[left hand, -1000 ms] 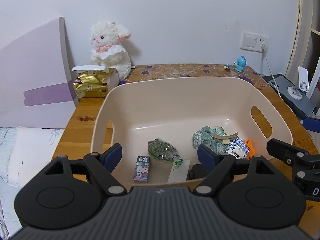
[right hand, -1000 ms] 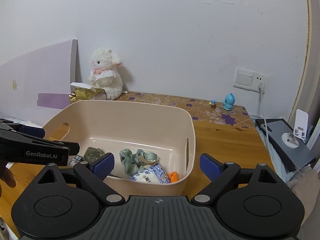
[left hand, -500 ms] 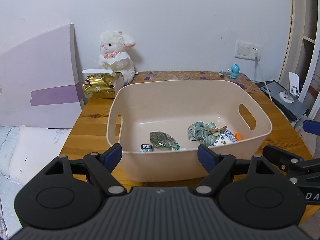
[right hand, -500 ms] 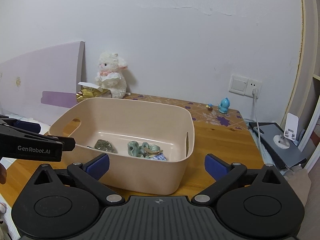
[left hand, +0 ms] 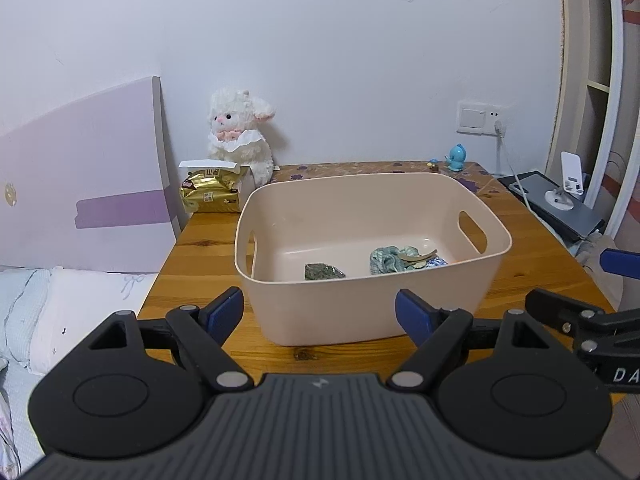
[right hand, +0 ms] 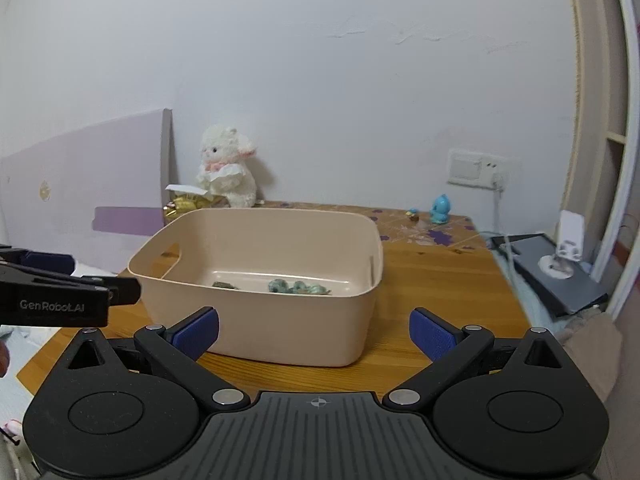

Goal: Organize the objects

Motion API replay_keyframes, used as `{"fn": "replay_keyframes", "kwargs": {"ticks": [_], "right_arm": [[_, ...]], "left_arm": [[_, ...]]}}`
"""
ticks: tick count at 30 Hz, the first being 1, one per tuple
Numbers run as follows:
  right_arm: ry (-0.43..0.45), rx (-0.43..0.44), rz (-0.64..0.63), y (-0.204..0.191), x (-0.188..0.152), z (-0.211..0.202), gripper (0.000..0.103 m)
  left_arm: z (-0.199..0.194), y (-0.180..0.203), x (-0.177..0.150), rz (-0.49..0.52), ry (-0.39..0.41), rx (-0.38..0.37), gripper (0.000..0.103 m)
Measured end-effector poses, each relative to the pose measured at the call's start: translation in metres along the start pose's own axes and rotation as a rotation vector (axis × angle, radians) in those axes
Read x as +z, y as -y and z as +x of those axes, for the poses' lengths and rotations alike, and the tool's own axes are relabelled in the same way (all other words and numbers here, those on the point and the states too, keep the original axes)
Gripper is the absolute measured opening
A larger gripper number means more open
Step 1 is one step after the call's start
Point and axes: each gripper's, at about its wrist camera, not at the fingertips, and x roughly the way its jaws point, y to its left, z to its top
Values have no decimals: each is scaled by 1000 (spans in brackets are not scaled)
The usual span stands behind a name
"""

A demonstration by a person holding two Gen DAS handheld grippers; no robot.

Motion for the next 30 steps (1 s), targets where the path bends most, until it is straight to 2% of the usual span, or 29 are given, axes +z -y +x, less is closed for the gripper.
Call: {"fn": "replay_keyframes", "kwargs": {"ticks": [7, 12, 19, 30], "right_arm": [[15, -8, 7, 6, -9, -20, 103], [35, -15, 5, 5, -14, -34, 103], [47, -30, 0, 1, -22, -47, 103], [14, -11, -25, -9, -36, -58, 103]], "left_arm": [[-15, 3, -19, -9, -3, -16, 84], [-27, 5, -31, 8, 15, 14, 84], [-42, -3, -42, -24, 15, -8, 84], [-58, -13, -56, -40, 9, -5, 84]]}}
